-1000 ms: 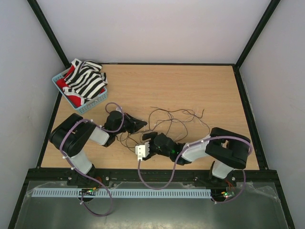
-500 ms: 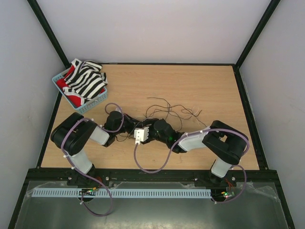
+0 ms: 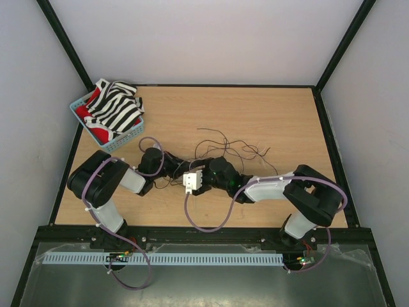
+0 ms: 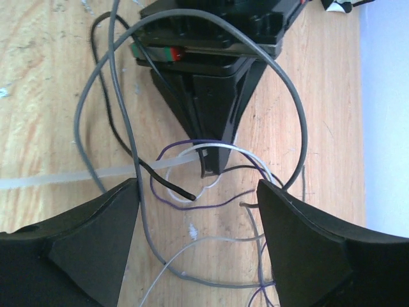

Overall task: Zip-tie the wires
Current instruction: Tie the cable at the center of the board.

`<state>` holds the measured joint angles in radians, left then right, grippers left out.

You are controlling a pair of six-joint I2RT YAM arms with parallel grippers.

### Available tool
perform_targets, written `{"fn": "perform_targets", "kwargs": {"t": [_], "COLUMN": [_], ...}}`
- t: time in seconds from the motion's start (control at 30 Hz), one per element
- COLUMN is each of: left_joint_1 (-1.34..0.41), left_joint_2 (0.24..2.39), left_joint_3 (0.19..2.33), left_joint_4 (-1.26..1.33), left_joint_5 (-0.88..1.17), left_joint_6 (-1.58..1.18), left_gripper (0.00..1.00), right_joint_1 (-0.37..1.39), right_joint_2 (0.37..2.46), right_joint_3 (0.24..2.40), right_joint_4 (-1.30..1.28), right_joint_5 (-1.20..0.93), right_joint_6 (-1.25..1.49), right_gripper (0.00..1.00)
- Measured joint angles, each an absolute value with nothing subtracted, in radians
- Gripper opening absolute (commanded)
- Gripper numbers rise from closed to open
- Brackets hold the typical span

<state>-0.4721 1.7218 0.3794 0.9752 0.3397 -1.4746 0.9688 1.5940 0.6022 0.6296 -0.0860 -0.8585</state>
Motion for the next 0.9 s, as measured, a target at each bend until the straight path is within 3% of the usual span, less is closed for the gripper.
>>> {"fn": "perform_targets", "kwargs": {"t": [0.4,0.57,0.9], "left_joint_1": [-0.469,-0.462,-0.454], "left_joint_2": [1.721,1.721,1.721], "left_joint_3": [0.407,0.407,0.411], "left_joint_4": [0.958,0.956,0.95], "left_joint_5": [0.339,0.339,0.355], "left_joint_6": [-1.428,-1.413,-1.427], "left_gripper": [0.0,0.0,0.0], "right_joint_1": [0.969,0.969,1.015], "right_joint_2": [1.416,1.329,1.423], "right_joint_3": [0.467,0.363,0.337], "right_joint_4": [0.602,0.685,0.828], "right_joint_5": [-0.13,-0.098,-0.06], "right_joint_6": [-0.765,-0.734,-0.8], "right_gripper": [0.83,0.76,0.75]}}
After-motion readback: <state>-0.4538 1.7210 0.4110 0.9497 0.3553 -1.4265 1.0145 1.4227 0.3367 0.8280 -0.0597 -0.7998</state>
